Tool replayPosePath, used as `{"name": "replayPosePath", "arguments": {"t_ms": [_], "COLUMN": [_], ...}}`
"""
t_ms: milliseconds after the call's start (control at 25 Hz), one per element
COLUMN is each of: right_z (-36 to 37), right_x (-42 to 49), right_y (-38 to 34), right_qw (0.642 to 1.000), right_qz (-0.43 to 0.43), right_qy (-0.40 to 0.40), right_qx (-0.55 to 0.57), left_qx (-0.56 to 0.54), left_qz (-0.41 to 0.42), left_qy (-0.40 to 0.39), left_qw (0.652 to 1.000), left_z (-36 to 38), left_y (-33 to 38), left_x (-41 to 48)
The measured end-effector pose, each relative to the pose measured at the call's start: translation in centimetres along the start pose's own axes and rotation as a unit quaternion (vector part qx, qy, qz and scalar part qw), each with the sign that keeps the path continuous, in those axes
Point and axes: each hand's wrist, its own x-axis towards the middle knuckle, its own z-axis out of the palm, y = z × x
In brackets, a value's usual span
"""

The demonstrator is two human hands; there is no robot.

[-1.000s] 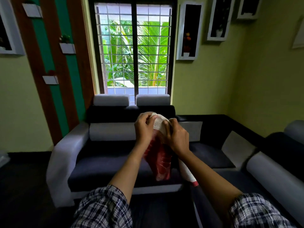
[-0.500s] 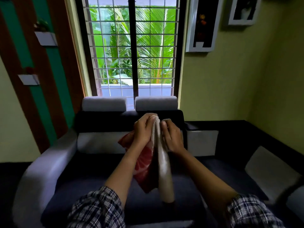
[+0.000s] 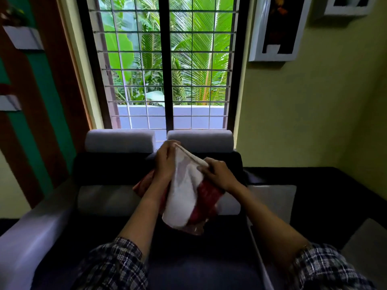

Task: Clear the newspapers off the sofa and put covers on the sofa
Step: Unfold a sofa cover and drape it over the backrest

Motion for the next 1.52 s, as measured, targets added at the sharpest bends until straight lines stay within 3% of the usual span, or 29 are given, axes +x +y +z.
{"name": "replayPosePath", "arguments": {"t_ms": [160,440,520,640,720,920,1040,1120,1240,1400,1440,1520], "right_z": [-0.9,-1.0,0.1,2.1,2.9,1.7,1.5,2.1,2.8,1.6,1.4,1.6], "right_x": [5.1,17.8,20.5,23.6,25.3,26.6,26.4,26.7,27.3,27.9,27.9,27.8], "right_y": [6.2,9.2,10.2,12.1,12.5,14.9,16.8,18.0,19.6,20.7,21.0,21.1], "right_qw": [0.997,0.969,0.953,0.942,0.929,0.942,0.962,0.981,0.985,0.944,0.936,0.941], "right_qz": [0.058,0.092,0.116,0.141,0.154,0.157,0.133,0.119,0.100,0.201,0.223,0.212], "right_qy": [0.030,0.121,0.141,0.141,0.146,0.094,0.053,0.041,0.081,0.212,0.230,0.192], "right_qx": [0.036,0.195,0.242,0.271,0.304,0.281,0.233,0.147,0.111,0.152,0.143,0.181], "left_qx": [0.019,0.168,0.124,0.040,0.038,-0.051,-0.119,-0.126,-0.111,-0.004,0.029,0.067], "left_qz": [-0.061,-0.011,0.018,0.029,0.025,-0.024,-0.085,-0.083,-0.071,-0.101,-0.100,-0.086], "left_qy": [0.059,0.074,0.027,-0.155,-0.222,-0.149,-0.177,-0.206,-0.191,-0.002,0.005,-0.035], "left_qw": [0.996,0.983,0.992,0.987,0.974,0.987,0.973,0.967,0.973,0.995,0.995,0.993], "left_z": [2.7,6.4,7.6,9.9,11.2,13.0,13.7,14.4,15.2,14.1,13.7,13.6], "left_y": [-5.4,-11.3,-11.6,-12.0,-13.4,-15.5,-15.1,-14.8,-14.8,-16.6,-16.9,-16.8], "left_x": [8.4,19.1,21.6,23.1,23.7,26.3,26.6,26.6,26.7,28.9,28.9,28.3]}}
